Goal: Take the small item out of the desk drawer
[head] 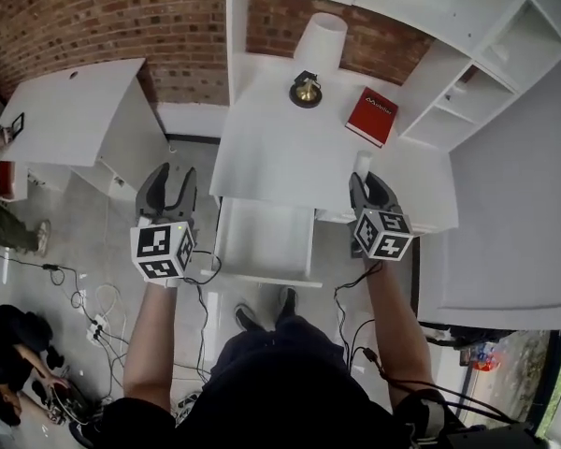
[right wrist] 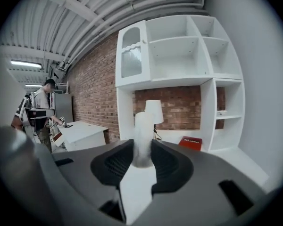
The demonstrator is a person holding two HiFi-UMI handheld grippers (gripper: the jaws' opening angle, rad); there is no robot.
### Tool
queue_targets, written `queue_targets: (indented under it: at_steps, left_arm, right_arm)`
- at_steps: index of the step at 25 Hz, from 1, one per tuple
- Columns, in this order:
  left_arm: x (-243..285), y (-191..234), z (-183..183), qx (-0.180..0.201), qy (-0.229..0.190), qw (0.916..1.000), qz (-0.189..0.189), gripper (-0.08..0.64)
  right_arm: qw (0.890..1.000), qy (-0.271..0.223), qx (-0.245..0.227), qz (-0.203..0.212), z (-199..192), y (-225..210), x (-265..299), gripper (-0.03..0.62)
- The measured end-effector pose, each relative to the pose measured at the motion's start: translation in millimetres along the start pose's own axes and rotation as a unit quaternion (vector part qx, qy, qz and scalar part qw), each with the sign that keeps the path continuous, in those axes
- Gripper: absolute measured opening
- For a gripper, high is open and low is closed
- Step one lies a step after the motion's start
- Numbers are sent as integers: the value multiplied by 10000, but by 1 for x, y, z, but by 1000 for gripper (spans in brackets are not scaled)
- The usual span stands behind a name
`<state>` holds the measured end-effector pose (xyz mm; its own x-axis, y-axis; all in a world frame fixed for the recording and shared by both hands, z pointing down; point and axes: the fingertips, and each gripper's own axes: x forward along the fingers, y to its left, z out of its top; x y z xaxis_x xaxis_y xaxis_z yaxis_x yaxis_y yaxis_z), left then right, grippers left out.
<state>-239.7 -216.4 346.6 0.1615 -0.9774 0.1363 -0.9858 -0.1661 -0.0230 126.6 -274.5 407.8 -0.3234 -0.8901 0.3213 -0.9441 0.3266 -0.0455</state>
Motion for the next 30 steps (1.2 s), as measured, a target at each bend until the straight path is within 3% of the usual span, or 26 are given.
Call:
queue_targets:
  at_steps: [7, 18, 30]
  left_arm:
    - [43, -30, -4, -8, 114, 9998, -152, 201]
    - [98, -76, -31, 32, 577, 9983, -56, 201]
    - [137, -109, -67, 31, 1036, 9945, 123, 201]
  right_arm:
    - [9986, 341, 125, -379, -35, -68, 12, 119]
    - [9891, 1366, 171, -523, -128, -158, 66, 120]
    - [9587, 2806, 253, -386, -216, -211, 121, 121]
